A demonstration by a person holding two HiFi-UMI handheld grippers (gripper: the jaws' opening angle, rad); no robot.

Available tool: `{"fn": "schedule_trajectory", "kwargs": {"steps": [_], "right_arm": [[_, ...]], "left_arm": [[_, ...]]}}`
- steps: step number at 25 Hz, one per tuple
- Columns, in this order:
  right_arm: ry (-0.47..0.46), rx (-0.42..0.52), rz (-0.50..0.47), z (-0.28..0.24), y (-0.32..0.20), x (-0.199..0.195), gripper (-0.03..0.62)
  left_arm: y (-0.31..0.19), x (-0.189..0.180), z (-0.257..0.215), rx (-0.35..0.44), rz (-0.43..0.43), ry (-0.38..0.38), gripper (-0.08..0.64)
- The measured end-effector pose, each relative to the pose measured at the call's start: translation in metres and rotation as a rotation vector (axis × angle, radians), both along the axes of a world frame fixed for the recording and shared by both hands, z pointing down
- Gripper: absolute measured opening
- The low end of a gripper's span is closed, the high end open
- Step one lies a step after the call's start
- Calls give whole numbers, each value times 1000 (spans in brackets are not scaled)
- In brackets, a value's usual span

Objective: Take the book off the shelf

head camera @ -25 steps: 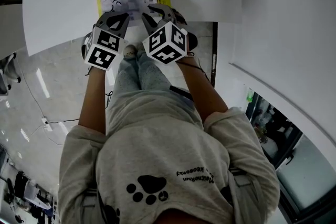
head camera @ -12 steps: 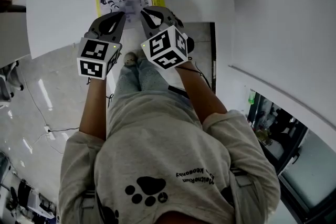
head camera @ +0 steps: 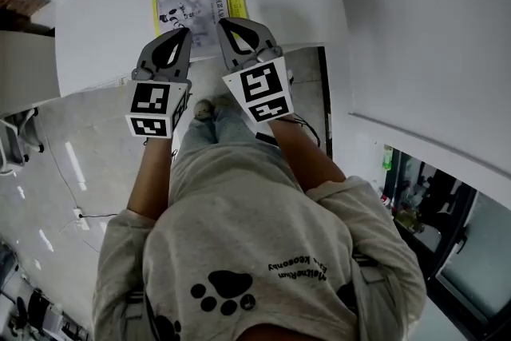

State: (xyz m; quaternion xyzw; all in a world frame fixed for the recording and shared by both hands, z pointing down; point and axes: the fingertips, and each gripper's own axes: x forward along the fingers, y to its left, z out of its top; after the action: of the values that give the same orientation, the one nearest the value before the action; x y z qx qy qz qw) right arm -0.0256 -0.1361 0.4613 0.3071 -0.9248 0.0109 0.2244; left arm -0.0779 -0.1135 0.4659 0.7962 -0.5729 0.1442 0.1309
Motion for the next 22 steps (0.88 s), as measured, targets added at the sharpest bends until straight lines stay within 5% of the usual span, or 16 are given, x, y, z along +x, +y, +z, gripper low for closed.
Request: {"fn": "schedule_trajectory", "kwargs": {"steps": [22], "right_arm": [[-258, 210, 24, -125, 49, 33, 17]], "left_arm": [[46, 13, -131, 286, -145, -26, 9]]}}
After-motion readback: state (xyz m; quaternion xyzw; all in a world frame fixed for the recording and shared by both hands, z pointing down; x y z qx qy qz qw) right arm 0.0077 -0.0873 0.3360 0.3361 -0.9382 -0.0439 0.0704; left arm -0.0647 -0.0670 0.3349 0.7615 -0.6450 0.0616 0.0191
